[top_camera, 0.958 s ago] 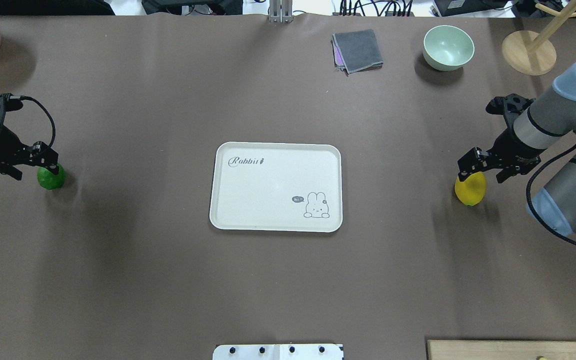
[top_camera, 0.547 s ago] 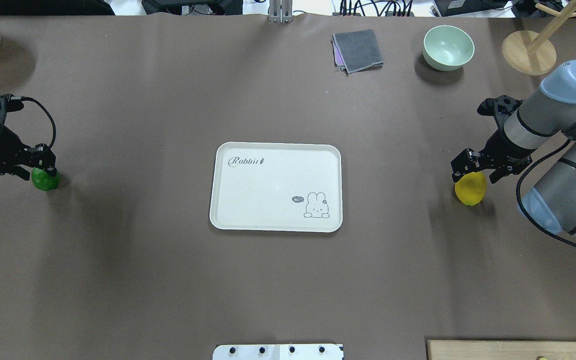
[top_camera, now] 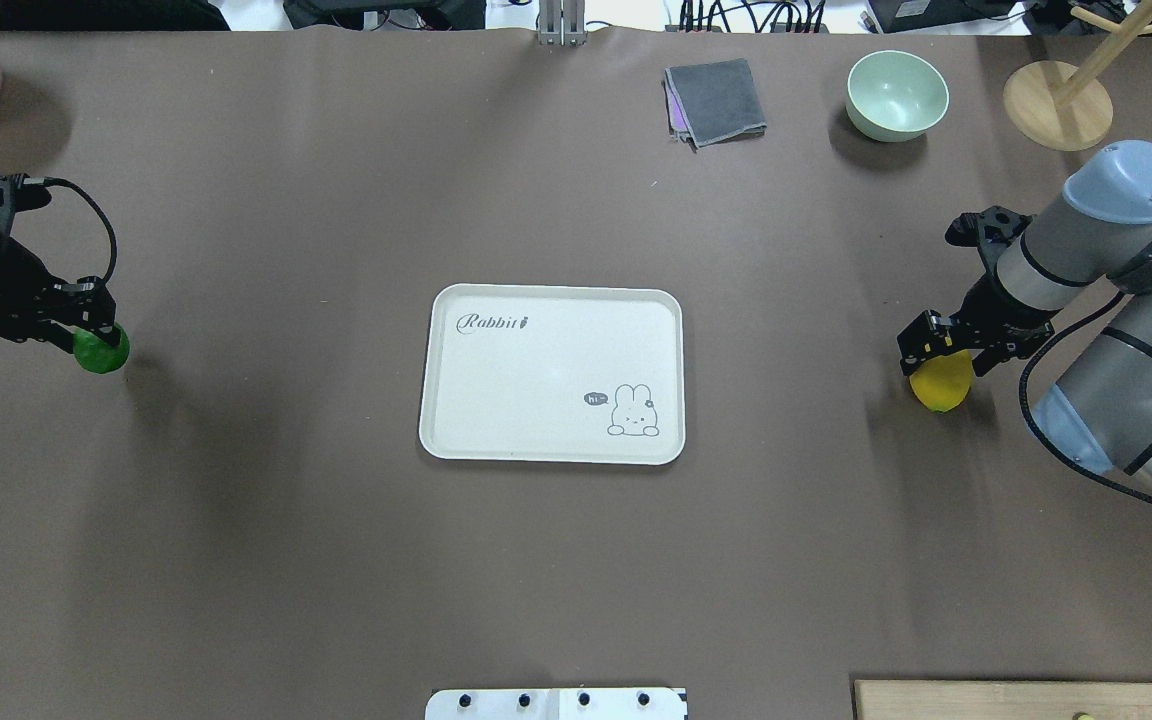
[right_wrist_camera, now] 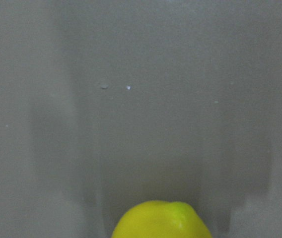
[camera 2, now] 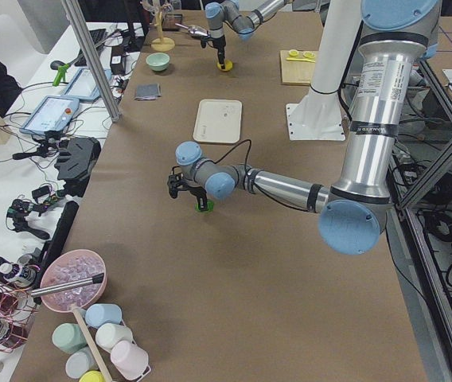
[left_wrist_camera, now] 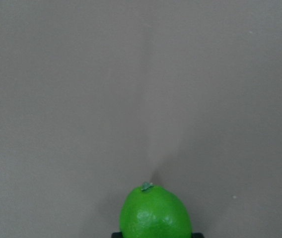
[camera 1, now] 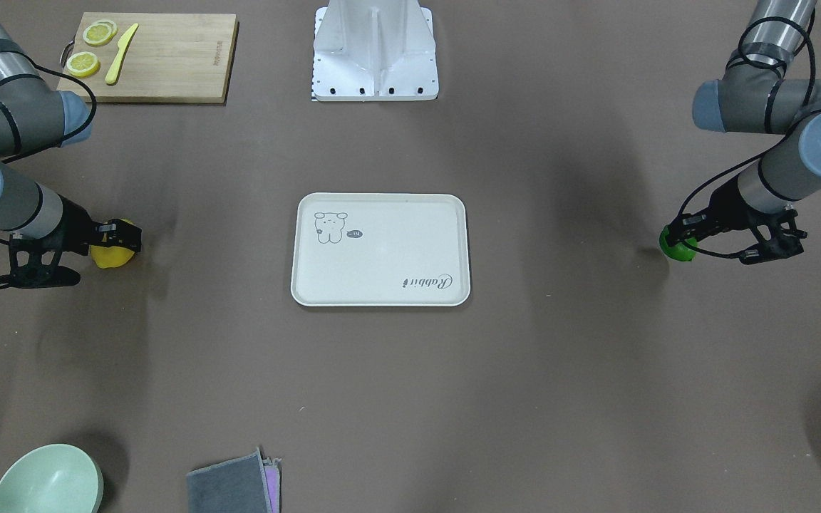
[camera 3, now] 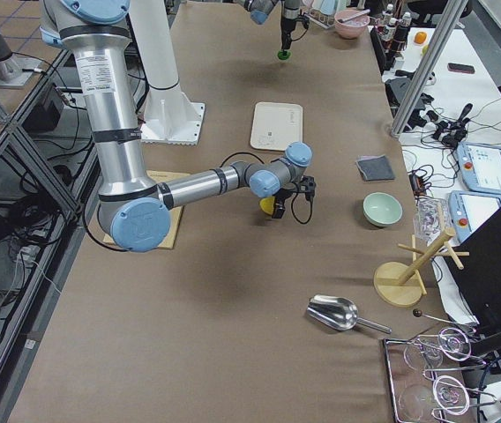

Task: Place all lemons on tray

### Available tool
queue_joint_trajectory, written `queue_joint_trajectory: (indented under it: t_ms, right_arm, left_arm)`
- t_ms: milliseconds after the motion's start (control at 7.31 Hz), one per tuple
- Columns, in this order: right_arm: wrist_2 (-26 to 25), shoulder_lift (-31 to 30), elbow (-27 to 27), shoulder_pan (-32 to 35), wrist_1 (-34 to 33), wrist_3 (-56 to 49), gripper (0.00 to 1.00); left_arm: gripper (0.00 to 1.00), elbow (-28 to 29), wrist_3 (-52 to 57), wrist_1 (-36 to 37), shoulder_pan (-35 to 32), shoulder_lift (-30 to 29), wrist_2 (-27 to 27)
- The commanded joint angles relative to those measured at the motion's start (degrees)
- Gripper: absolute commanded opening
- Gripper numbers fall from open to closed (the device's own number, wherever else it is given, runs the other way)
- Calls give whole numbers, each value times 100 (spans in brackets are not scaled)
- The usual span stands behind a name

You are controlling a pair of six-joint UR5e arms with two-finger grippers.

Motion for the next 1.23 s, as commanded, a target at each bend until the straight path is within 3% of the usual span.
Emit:
queue_joint_trajectory:
  t_ms: [0,137,274,684,821,1095]
  right_arm:
    - [44,63,35,-23,8,42,51]
    - [88,63,97,-6,0,60,17]
    - [166,63,115,73,-18,60,10]
    - [255,55,412,214,-9,60,10]
    - [168,63,745,179,8,60,11]
    - [-366,849,906,-302,-35,139,11]
  left_arm:
    - [0,-420,350,829,-422,-36,-517]
    - [0,-823,683,1583,-458,-88,-510]
    - [0,-1053,1078,2226,-659,-298,-510]
    - [0,-1468,1915,4047,-1091,-1114,-457]
    - [0,-1582,1830,4104,-1057,-1213,-361]
    - [0,-1522,1672,4489,-900,-1896,-360]
